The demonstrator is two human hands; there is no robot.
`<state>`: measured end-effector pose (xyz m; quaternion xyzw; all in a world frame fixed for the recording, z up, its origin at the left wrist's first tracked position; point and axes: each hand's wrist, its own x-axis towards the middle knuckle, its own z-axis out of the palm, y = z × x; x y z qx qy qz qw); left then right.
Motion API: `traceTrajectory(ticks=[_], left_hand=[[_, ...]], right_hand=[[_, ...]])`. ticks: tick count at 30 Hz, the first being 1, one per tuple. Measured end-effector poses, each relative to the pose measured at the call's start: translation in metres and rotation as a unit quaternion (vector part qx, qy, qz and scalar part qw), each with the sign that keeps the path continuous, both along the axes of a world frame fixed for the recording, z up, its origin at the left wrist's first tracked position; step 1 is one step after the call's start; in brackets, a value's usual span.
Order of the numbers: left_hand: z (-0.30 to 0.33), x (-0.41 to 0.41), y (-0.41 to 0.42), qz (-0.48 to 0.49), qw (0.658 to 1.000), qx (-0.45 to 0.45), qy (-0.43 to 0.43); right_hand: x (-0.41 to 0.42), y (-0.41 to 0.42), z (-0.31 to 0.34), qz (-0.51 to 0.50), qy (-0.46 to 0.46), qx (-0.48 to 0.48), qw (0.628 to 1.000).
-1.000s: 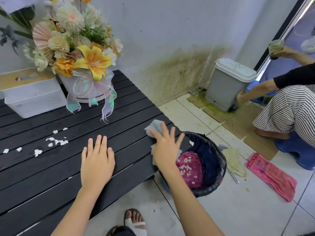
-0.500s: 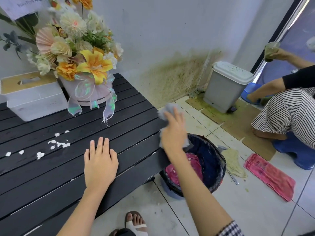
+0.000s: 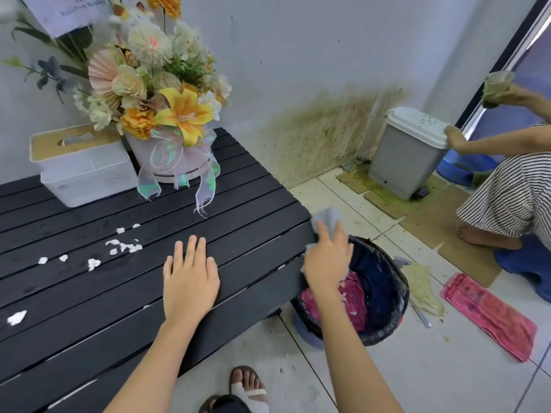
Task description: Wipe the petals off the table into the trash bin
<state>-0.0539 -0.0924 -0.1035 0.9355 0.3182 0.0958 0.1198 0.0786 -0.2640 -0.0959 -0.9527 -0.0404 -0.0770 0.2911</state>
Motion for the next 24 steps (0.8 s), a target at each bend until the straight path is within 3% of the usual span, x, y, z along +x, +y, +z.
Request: traceTrajectory(ticks=[3,6,7,9,11,13,16,21,24], left_hand=[[0.007,0.007,0.005,-0.022,0.997,-0.066,0.023],[0.029,-0.011,0.013,-0.030,0.962,-0.263,-0.062],[0.034,-0.023,0.017,-0.015,0.952,-0.288,-0.103],[0.035,-0.055,0.028,0.027,0.961,-0.248,-0.121],[0.025,-0.089,0.039,0.068,0.982,-0.164,-0.069],[0.012,-0.114,0.044,0.086,0.995,-0.053,-0.005],[0.005,-0.124,0.045,0.085,0.996,0.013,0.033],[0.002,-0.118,0.049,0.098,0.992,0.070,0.023],[0.000,-0.118,0.049,0.102,0.993,0.062,0.024]], right_hand=[[0.005,0.002,0.015,-0.037,0.027,0.134,0.990],[-0.024,0.030,0.036,0.073,0.020,0.215,0.974],[-0.037,0.041,0.043,0.121,0.019,0.242,0.963],[-0.066,0.064,0.051,0.219,0.026,0.277,0.935],[-0.091,0.088,0.044,0.332,0.021,0.234,0.914],[-0.114,0.111,0.024,0.402,-0.001,0.073,0.913],[-0.128,0.135,0.004,0.386,-0.038,-0.113,0.915],[-0.107,0.153,0.003,0.336,-0.069,-0.044,0.938],[-0.091,0.148,0.022,0.332,0.101,0.140,0.928]])
